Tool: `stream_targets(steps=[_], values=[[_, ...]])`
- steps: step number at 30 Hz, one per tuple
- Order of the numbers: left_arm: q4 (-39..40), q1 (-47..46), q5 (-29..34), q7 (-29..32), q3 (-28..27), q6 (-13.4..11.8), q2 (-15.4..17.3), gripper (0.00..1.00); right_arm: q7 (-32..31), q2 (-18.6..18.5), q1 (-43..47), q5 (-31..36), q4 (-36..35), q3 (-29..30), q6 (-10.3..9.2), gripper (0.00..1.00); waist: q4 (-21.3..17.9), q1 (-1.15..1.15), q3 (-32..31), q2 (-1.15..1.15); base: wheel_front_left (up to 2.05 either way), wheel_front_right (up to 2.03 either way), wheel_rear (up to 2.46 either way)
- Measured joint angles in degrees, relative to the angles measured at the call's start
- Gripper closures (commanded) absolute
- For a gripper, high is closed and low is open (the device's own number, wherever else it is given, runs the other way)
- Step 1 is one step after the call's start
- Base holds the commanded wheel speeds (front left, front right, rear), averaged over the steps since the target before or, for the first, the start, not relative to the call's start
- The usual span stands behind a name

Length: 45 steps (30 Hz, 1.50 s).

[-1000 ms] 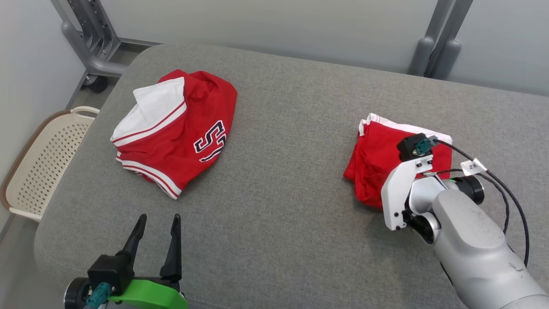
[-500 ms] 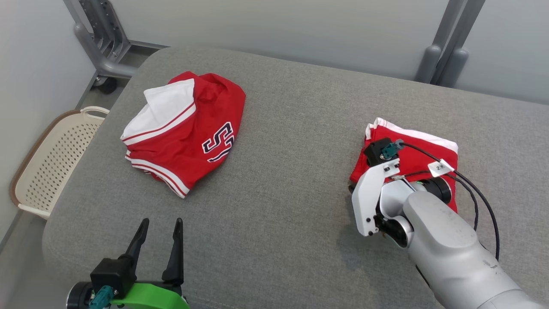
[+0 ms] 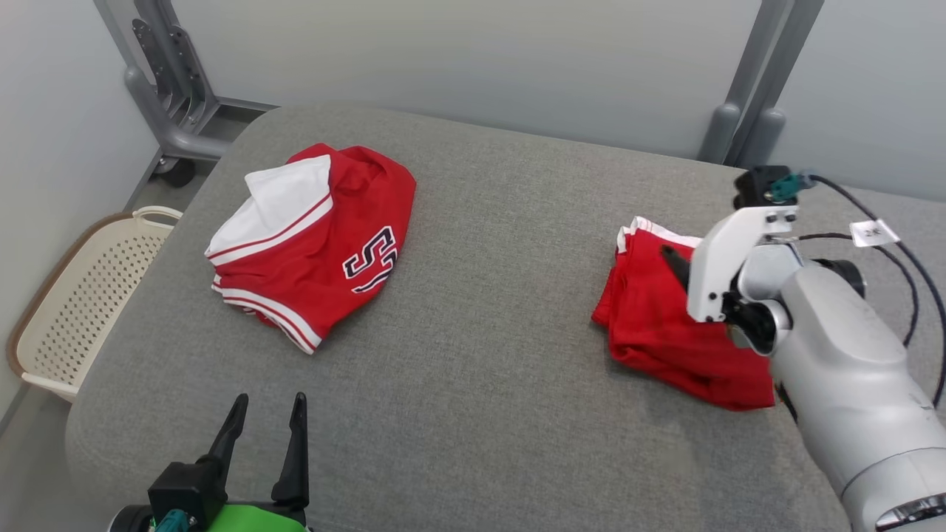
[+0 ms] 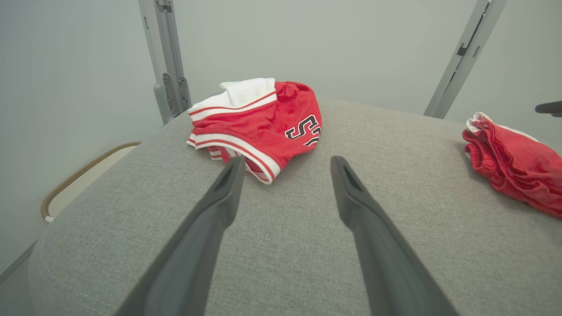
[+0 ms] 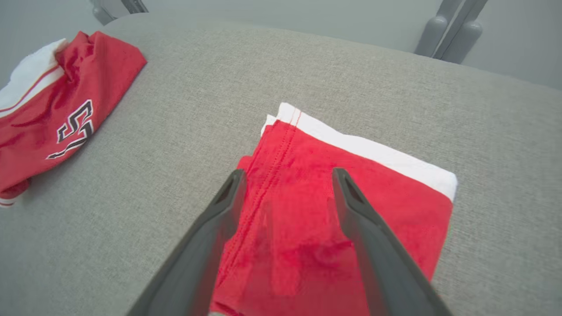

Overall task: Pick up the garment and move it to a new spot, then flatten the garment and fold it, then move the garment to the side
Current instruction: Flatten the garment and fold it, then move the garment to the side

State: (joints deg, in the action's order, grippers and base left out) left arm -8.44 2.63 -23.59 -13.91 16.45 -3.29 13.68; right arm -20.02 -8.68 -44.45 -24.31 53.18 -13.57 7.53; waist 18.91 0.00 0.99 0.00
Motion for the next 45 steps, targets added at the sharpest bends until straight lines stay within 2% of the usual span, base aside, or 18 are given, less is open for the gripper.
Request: stream_targets(steps=[4,9,26,27,28,29,30,31,37,45], values=[[0.64,0.58,-0.08,0.3,0.1,-0.03,0.36,0.0,1.36,-1.63,0.34,2.5,3.39,6.91,-0.02,0.0,-0.8,0.0,-0.29,0.0,0.0,0.0,0.0],[1.19,1.01,-0.42,0.3,0.08,-0.25,0.52,0.0,2.44,-1.25,2.76,5.5,6.78,12.72,-0.02,0.0,-1.99,0.0,0.22,0.0,0.0,0.0,0.0],[0.02,-1.27,-0.45,-0.29,0.82,-0.05,-0.1,0.0,4.7,2.9,3.29,12.47,12.49,24.97,-0.01,0.0,-3.22,0.0,4.22,0.0,0.0,0.0,0.0],[-0.12,-1.35,-0.45,-0.3,0.85,-0.01,-0.14,0.0,4.74,3.07,3.0,12.72,12.62,25.39,-0.02,0.25,-3.12,0.0,4.38,0.0,0.0,0.0,0.0],[-0.29,-1.53,-0.45,-0.35,0.85,-0.01,-0.2,0.0,4.75,3.2,2.83,13.07,12.71,25.71,-0.02,0.25,-3.03,0.0,4.55,0.0,0.0,0.0,0.0],[-0.4,-1.8,-0.45,-0.35,0.85,0.0,-0.21,0.0,4.74,3.28,2.72,13.59,12.81,25.86,-0.02,0.72,-2.92,0.0,4.69,0.0,0.0,0.0,0.0],[-0.45,-2.06,-0.45,-0.37,0.78,0.0,-0.22,0.0,4.74,3.35,2.59,13.99,12.88,26.06,-0.02,0.95,-2.83,0.0,4.83,0.0,0.0,0.0,0.0],[-0.49,-2.18,-0.45,-0.58,0.75,0.0,-0.22,0.0,4.72,3.39,2.42,14.26,12.93,26.18,-0.02,1.0,-2.76,0.0,4.96,0.0,0.0,0.0,0.0],[-0.65,-2.43,-0.31,-0.76,0.48,-0.13,-0.3,0.0,4.46,3.65,1.81,16.34,12.76,25.59,0.03,1.0,-3.05,0.0,5.33,0.0,0.0,0.0,0.0],[0.04,-3.57,0.05,-0.85,0.35,-0.21,-0.56,0.0,1.63,2.3,1.43,17.8,10.36,20.33,0.04,1.0,-6.05,0.0,5.85,0.0,0.0,0.0,0.0]])
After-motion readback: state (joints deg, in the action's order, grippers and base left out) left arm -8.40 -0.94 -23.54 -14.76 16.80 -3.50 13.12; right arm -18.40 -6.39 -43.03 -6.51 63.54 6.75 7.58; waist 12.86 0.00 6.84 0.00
